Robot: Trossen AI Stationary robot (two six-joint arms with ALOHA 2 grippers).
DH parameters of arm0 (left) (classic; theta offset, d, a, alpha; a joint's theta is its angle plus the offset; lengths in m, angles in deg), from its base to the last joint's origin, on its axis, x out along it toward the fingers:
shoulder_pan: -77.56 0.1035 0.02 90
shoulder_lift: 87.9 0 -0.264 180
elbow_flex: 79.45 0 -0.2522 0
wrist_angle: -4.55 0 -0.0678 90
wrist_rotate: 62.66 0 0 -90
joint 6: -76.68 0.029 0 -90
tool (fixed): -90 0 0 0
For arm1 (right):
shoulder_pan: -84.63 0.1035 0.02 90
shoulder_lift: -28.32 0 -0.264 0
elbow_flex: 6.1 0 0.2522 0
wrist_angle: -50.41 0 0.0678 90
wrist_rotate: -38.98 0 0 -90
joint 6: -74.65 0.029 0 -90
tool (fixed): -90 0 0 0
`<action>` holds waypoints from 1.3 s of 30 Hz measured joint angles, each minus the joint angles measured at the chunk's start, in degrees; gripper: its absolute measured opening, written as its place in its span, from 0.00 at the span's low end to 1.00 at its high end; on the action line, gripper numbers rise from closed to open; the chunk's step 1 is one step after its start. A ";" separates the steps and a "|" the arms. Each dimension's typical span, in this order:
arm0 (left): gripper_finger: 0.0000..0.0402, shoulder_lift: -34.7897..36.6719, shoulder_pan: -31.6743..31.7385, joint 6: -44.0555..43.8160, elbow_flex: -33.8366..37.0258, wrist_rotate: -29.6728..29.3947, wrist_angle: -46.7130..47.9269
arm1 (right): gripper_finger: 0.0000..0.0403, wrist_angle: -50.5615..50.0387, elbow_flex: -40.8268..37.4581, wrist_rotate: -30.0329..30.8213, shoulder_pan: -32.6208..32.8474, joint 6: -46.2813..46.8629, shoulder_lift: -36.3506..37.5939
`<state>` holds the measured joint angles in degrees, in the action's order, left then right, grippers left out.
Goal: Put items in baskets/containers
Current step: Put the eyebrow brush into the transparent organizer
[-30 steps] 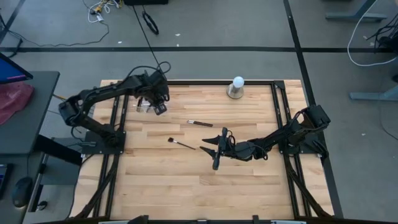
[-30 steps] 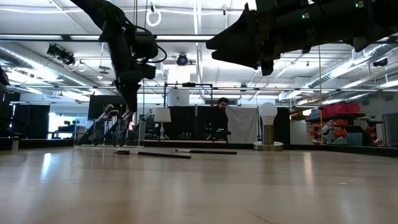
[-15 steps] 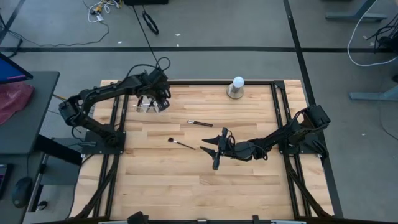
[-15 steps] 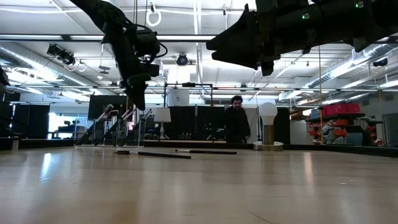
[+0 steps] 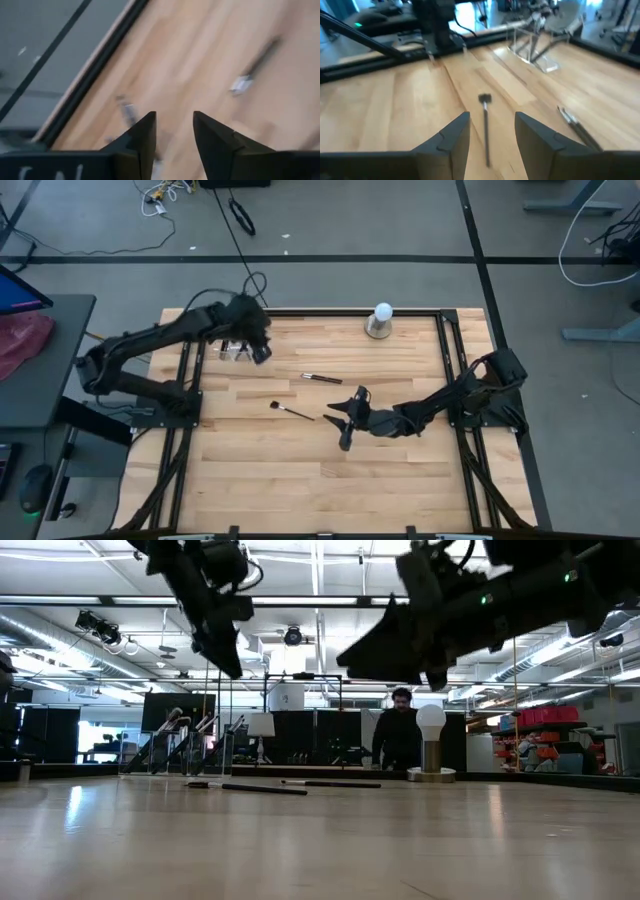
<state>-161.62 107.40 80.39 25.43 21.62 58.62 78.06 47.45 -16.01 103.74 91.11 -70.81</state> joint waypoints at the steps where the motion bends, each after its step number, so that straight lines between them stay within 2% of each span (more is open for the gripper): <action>1: 0.33 1.38 -1.70 -0.13 1.32 0.80 -1.51 | 0.39 0.05 0.00 0.00 -0.23 0.82 -0.81; 6: 0.30 7.73 -12.28 -3.26 12.03 1.93 -13.36 | 0.40 2.88 0.01 -1.38 -1.99 5.00 -6.76; 12: 0.30 12.32 -25.29 -10.99 26.86 0.76 -33.34 | 0.48 3.32 7.59 -11.55 -6.51 5.52 -15.24; 17: 0.30 13.53 -35.06 -16.04 33.93 -8.10 -44.26 | 0.54 -5.87 20.58 -18.02 -10.06 0.90 -22.84; 22: 0.30 14.20 -41.94 -15.49 34.86 -19.26 -46.64 | 0.52 -18.81 33.89 -18.69 -12.94 -5.82 -29.17; 25: 0.30 15.33 -44.10 -14.59 34.86 -22.97 -46.17 | 0.49 -26.63 39.32 -20.19 -14.28 -7.73 -31.53; 28: 0.30 16.53 -45.26 -14.37 34.86 -24.51 -45.32 | 0.44 -30.43 41.38 -21.81 -15.11 -8.02 -32.45; 32: 0.30 17.22 -46.21 -13.58 34.91 -24.80 -44.60 | 0.33 -31.24 40.43 -22.45 -15.53 -8.14 -32.33; 39: 0.30 19.64 -48.30 -13.54 34.87 -28.52 -42.90 | 0.06 -28.76 36.28 -22.45 -15.67 -6.78 -32.08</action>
<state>-141.98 59.10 66.85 60.29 -6.90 15.72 49.29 83.73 -38.46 88.07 84.32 -102.89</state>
